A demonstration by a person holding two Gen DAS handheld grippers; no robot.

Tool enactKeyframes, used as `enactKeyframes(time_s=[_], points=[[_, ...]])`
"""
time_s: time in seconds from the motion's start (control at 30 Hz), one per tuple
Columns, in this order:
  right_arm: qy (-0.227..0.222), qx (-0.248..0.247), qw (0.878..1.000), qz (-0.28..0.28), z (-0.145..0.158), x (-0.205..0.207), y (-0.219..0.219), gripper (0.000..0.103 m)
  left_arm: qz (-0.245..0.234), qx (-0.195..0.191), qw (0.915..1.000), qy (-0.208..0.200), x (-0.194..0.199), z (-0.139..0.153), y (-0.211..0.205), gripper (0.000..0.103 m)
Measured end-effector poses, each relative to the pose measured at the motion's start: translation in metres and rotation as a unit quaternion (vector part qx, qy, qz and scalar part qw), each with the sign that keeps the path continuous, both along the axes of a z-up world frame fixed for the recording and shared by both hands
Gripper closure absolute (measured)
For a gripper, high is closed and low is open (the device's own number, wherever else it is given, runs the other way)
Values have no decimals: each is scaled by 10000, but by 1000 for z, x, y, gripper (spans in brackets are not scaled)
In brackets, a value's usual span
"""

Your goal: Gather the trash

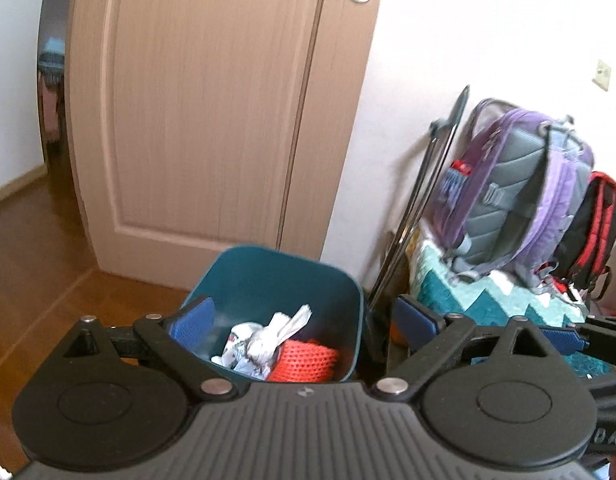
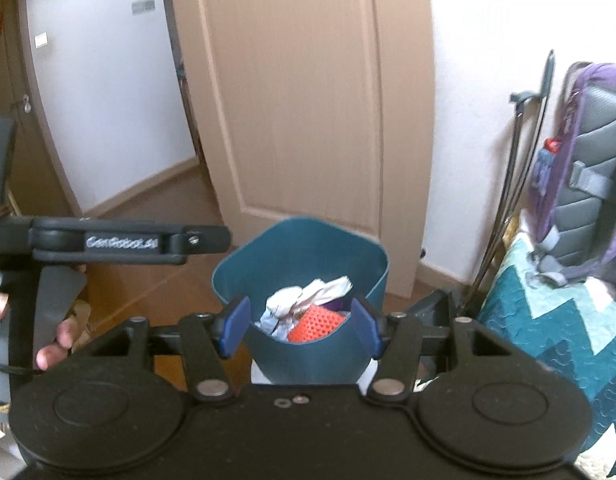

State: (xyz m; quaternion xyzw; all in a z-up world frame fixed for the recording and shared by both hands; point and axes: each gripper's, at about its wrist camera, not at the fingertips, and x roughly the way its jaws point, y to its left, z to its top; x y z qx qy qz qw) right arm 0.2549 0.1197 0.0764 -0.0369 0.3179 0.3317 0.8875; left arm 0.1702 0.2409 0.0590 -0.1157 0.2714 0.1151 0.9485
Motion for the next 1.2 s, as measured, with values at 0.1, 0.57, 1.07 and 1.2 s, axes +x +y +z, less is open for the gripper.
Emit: enactKeyframes(time_s=[0.1,0.57,1.07,1.2], points=[[-85,131,9998,-97,7,-9,-13,47,-89,-5,9999,-136,-14,8,-12,6],[-310,719,9967,-221,28,-50,-51,46,-380,160,9989,-244,-62,18,-64,6],[-512,619,9964,-272,37,-88,-76,45,-420,43,9984,-364,-92,33,-91,6],[-564,667,9958,-274,42,-93,-78,45,-437,43,9983,-394,-95,39,-94,6]])
